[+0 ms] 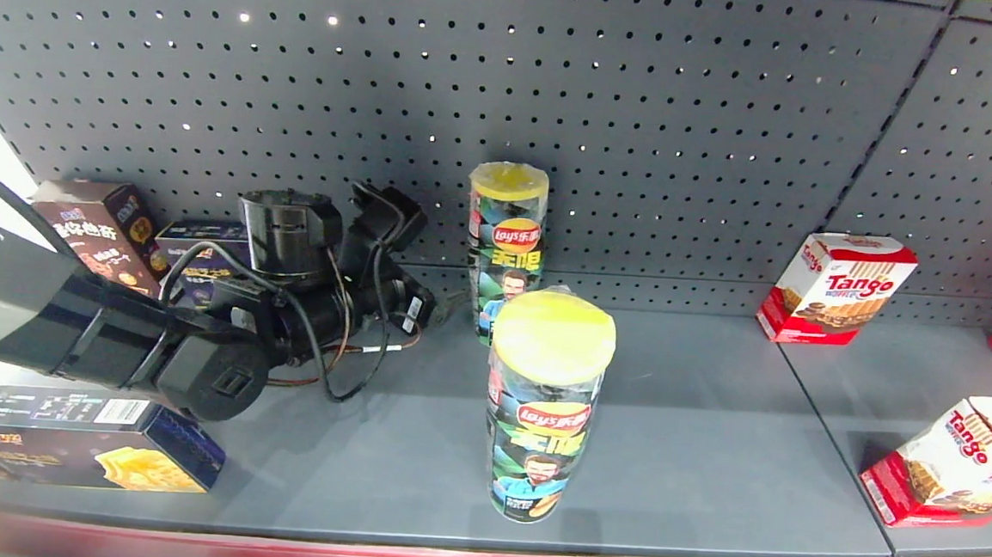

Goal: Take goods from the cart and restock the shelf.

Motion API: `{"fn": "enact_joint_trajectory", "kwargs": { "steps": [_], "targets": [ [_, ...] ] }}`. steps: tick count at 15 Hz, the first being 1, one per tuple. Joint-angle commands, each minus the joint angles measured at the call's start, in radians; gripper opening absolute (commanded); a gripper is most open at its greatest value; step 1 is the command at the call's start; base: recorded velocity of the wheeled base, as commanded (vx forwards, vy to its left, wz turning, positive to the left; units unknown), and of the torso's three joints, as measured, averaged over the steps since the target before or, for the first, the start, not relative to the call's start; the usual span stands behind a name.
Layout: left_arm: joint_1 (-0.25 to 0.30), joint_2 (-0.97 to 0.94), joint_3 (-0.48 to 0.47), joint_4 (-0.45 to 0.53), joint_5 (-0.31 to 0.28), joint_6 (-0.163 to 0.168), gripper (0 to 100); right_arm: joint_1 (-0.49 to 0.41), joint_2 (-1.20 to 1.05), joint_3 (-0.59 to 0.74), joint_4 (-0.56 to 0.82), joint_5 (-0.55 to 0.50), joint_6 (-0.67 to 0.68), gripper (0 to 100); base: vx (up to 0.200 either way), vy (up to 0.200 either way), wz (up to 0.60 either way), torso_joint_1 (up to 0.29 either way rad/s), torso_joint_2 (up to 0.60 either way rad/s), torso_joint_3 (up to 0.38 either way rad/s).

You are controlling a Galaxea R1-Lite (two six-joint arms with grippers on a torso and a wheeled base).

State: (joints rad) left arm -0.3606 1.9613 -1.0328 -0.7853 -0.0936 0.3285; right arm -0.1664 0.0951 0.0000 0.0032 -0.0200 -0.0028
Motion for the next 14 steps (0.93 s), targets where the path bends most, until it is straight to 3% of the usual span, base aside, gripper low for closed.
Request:
{"fn": "enact_joint_trajectory", "kwargs": {
  "steps": [1, 6, 12, 14],
  "targets": [
    [-0.008, 0.011, -0.010, 0.000, 0.000, 0.000, 100, 0.001, 0.002, 0.000, 0.000, 0.000, 0.000, 100, 0.000, 0.000, 0.00, 0.000, 0.00, 0.000],
    [-0.011, 0.016, -0.010, -0.003, 0.002, 0.000, 100, 0.001, 0.002, 0.000, 0.000, -0.001, 0.000, 100, 0.000, 0.000, 0.00, 0.000, 0.00, 0.000],
    [-0.003, -0.110, 0.007, 0.018, 0.054, 0.007, 100, -0.001, 0.002, 0.000, 0.000, -0.001, 0.000, 100, 0.000, 0.000, 0.00, 0.000, 0.00, 0.000],
    [-0.026, -0.282, 0.056, 0.127, 0.160, 0.009, 100, 0.001, 0.002, 0.000, 0.000, 0.000, 0.000, 100, 0.000, 0.000, 0.00, 0.000, 0.00, 0.000]
  ]
}}
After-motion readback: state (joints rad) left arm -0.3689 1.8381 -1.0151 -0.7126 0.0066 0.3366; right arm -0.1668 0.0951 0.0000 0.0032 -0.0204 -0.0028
